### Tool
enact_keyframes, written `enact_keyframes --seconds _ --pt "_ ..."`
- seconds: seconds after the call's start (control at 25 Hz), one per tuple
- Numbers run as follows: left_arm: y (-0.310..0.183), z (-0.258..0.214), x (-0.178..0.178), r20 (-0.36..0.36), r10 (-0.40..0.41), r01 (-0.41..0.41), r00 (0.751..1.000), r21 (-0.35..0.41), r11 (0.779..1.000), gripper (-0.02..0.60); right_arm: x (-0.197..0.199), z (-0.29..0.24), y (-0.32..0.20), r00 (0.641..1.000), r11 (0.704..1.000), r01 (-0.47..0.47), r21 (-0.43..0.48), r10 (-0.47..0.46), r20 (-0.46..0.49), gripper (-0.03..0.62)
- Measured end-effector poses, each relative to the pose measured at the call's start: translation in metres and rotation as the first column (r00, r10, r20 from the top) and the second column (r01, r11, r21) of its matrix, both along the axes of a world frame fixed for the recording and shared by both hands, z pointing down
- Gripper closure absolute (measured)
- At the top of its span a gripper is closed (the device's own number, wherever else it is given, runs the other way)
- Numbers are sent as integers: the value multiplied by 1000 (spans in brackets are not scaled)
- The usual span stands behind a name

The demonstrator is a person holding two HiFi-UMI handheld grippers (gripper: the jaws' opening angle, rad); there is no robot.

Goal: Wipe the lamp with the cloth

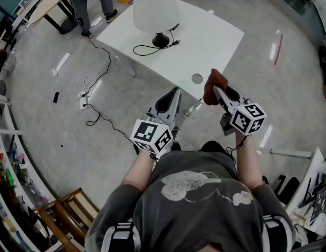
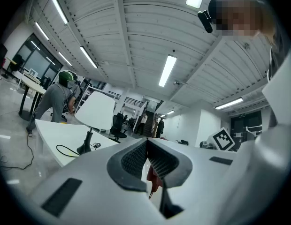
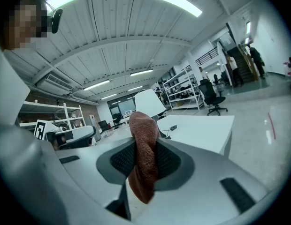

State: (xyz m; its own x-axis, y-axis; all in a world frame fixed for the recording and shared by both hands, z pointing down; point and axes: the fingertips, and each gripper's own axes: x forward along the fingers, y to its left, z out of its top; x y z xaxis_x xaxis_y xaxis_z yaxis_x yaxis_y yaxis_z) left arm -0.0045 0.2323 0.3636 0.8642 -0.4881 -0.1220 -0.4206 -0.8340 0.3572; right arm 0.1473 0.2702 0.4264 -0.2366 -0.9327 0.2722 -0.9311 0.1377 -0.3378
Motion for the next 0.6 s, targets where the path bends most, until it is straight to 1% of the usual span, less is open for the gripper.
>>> enact_keyframes --seconds 0.16,0.28,0.44,0.6 --pt "-17 3 7 0 -18 18 1000 -7 1000 574 10 1 -16 1000 1000 6 4 -6 7 503" --pt "-27 6 15 13 -41 41 999 -7 999 574 22 4 -32 1000 1000 20 5 -20 17 503" --pt "-49 3 30 22 -104 105 994 -14 994 574 43 4 -62 997 998 68 5 -68 36 503" --pt "-75 1 56 41 -166 166 985 -6 986 574 71 7 -98 990 992 124 9 -125 59 503"
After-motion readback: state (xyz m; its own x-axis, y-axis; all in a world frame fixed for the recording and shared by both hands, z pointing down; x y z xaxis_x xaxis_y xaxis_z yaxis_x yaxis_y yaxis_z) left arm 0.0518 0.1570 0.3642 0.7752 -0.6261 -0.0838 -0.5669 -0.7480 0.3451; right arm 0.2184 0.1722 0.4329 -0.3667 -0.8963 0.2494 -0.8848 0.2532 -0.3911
